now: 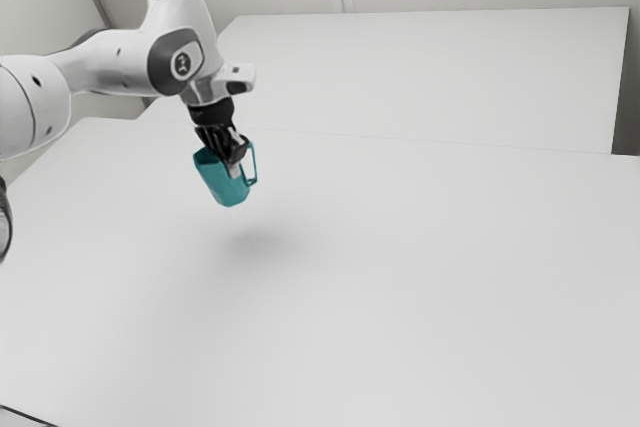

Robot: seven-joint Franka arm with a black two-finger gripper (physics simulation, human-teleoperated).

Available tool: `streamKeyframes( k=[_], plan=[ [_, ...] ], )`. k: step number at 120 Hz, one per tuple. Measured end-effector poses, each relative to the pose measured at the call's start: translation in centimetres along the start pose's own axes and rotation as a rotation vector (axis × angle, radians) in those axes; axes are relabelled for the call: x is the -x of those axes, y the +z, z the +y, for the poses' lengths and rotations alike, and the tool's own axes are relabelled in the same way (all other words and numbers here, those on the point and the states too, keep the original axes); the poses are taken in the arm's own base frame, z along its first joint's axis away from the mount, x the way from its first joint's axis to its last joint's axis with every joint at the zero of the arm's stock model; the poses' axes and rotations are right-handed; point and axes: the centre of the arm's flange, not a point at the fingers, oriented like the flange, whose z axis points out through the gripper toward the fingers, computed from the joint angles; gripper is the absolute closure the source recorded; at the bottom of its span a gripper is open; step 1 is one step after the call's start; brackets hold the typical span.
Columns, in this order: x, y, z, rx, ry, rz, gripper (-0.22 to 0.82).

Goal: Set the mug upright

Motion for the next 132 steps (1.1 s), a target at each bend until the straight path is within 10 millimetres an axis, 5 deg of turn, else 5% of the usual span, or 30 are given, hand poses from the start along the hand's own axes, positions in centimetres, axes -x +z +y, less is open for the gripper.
streamKeyframes(
  k=[87, 132],
  plan=[
    [-2.1, 7.5, 0.0, 0.019, -0.069, -0.051, 0.78],
    [-2.2, 9.2, -0.4, 0.008, -0.076, -0.086, 0.78]
  ],
)
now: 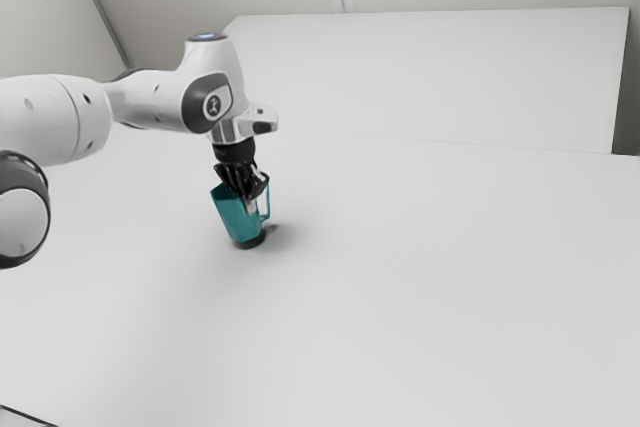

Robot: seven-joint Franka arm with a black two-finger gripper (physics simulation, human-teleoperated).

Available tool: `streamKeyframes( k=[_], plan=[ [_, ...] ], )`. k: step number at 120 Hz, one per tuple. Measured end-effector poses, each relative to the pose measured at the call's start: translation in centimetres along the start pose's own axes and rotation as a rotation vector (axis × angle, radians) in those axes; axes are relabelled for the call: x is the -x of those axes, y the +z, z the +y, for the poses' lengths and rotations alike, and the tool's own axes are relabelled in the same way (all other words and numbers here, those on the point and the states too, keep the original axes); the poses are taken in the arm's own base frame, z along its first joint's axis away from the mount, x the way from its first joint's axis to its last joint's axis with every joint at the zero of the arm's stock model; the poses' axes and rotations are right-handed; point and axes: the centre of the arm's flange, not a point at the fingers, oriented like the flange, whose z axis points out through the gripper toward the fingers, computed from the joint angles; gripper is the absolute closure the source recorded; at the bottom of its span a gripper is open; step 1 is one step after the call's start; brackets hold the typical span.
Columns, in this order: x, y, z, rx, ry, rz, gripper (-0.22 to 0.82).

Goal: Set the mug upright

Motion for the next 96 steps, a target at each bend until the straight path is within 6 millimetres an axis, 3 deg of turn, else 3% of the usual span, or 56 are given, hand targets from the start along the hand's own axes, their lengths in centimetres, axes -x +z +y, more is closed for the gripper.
streamKeyframes(
  k=[44, 74, 84, 96],
  plan=[
    [-0.3, 1.2, -0.2, 0.002, -0.008, -0.017, 0.78],
    [-0.2, 0.6, -0.4, 0.001, -0.011, -0.011, 0.29],
    [0.2, -1.4, -0.1, -0.009, -0.008, 0.018, 0.19],
    [0.9, -6.0, 1.1, -0.029, 0.007, 0.070, 0.12]
  ],
)
